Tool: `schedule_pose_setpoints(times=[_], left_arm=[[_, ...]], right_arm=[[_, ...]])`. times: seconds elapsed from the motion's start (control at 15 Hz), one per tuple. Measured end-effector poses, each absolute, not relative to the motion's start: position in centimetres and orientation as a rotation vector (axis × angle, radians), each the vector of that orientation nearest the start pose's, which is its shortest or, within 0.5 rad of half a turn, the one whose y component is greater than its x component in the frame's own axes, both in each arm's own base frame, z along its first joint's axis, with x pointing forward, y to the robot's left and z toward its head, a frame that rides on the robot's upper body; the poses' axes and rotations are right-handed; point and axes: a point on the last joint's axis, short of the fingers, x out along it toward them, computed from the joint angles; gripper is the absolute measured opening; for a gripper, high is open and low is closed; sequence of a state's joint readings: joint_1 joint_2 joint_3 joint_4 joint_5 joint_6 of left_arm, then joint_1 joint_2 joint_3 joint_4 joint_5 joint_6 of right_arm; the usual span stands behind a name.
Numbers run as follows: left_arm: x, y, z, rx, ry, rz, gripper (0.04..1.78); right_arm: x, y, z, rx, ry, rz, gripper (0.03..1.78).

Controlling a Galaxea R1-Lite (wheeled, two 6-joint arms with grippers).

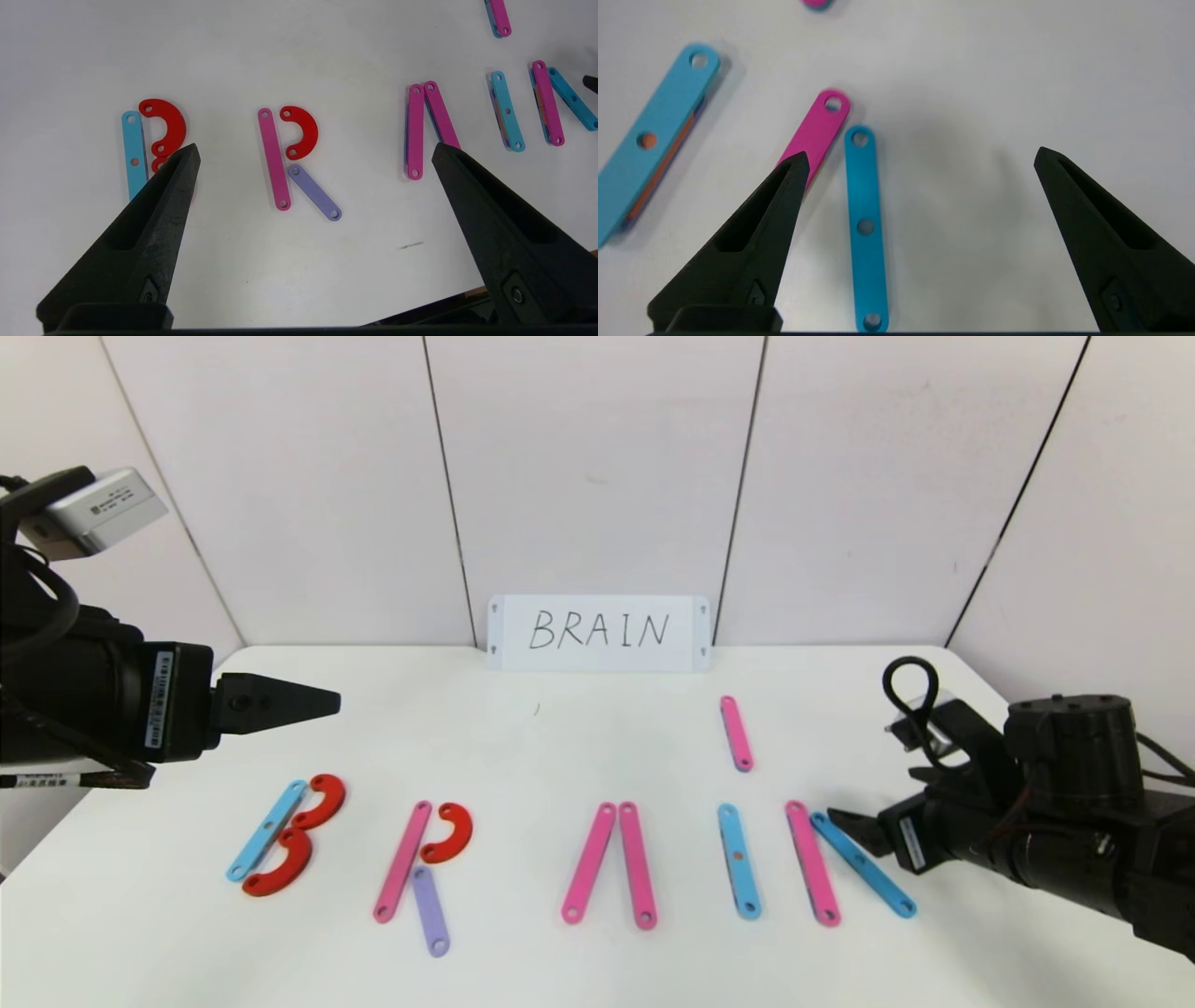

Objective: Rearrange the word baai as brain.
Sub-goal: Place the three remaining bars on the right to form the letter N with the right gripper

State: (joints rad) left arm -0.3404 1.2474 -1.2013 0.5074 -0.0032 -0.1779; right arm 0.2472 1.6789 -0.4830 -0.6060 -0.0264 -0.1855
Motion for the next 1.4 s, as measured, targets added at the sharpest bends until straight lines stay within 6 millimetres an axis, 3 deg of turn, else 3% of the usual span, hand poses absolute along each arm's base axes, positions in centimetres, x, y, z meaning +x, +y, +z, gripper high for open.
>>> schedule_pose_setpoints(times=[0.2,0.4,0.67,0.93,1.4], left_arm=[[16.0,-5.7,29.8,-0.077,0.576,-0.285,1.74],[16.0,-5.7,29.8,-0.077,0.577,-0.284,1.74],[16.1,-5.7,29.8,-0.077,0.577,-0.285,1.74],[16.1,-5.7,29.7,-0.076,0.579,-0.285,1.74],[16.2,-5.7,29.7,-0.076,0.582,-0.285,1.74]], right_arm=[[26.6,7.0,12.7,-0.215,0.479,0.168,1.74],[29.3,9.5,12.9,-0.121,0.441,0.041,1.74],[32.0,12.5,11.6,-0.015,0.441,-0.052,1.74],[33.3,14.3,9.6,0.015,0.474,-0.054,1.74],[35.5,15.8,8.2,0.014,0.475,-0.043,1.74]])
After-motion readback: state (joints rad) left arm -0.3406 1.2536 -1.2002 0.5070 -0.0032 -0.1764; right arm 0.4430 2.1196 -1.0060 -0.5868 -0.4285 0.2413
